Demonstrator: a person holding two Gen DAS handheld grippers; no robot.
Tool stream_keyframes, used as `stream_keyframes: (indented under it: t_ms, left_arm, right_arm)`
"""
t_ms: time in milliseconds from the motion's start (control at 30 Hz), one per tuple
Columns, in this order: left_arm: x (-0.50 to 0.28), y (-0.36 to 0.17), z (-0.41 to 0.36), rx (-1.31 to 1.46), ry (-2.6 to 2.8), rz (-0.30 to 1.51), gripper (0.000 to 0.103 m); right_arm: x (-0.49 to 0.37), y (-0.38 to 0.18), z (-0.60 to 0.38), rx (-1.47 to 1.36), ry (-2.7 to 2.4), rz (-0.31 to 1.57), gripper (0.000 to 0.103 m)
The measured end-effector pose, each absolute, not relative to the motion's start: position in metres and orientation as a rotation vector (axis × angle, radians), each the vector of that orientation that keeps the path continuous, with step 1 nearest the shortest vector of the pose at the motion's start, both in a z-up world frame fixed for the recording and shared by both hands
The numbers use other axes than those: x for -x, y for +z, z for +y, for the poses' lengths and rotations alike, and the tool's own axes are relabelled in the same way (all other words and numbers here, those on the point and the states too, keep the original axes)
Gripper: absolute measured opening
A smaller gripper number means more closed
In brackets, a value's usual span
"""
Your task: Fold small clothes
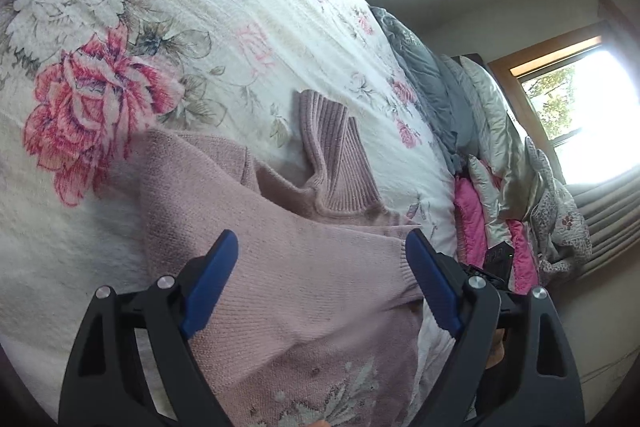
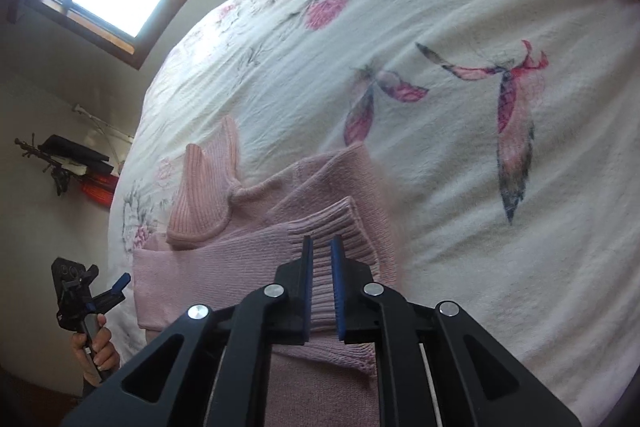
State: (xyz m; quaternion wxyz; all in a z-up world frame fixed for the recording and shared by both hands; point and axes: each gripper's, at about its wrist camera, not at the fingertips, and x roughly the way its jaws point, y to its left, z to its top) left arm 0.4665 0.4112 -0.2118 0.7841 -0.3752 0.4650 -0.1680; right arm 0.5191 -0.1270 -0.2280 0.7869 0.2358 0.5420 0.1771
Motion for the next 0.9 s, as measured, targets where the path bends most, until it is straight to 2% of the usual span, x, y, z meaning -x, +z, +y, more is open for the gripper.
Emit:
stream_keyframes:
  t_ms: [133, 167, 200, 267, 433, 633, 767, 900]
  left_arm:
    - [-0.476, -0.246, 0.407, 0.761, -0.266, 1.118, 0.084]
    - [-0.476, -0.245, 0.407, 0.762, -0.266, 1.112, 0.084]
    - [-0.476, -0.242, 0.408, 0.769, -0.267, 1.109, 0.084]
    - [-0.478, -0.225, 0.41, 0.791, -0.312, 1.067, 0.083]
    - [-0.531, -0.189, 0.398, 0.782, -0.39, 0.98, 0.085]
    - [-0.627, -0.232, 0.36, 0.781, -0.4, 1.107, 0.085]
    - [-0.666, -0.267, 0.345, 0.719, -0.368, 1.181, 0.085]
    - [-0.684, -0.275, 0.343, 0.721, -0.38, 1.152, 0.085]
  right_arm:
    - [-0.52, -0.267, -0.115, -0.495, 0.367, 1.288, 0.012]
    - [-0.52, -0.274, -0.116, -0.481, 0.355, 1.301, 0.003]
    - [-0.521, -0.274, -0.117, -0.471, 0.354, 1.302, 0.002]
    - [-0.526, -0.261, -0.117, -0.496, 0.384, 1.282, 0.011]
    - [-0.578, -0.222, -0.076, -0.482, 0.501, 1.237, 0.016]
    - [-0.656, -0.232, 0.002, -0.485, 0.58, 1.256, 0.028]
    - [-0.69, -0.253, 0.037, -0.447, 0.578, 1.255, 0.041]
    - [-0.717, -0.274, 0.058, -0.424, 0.573, 1.254, 0.042]
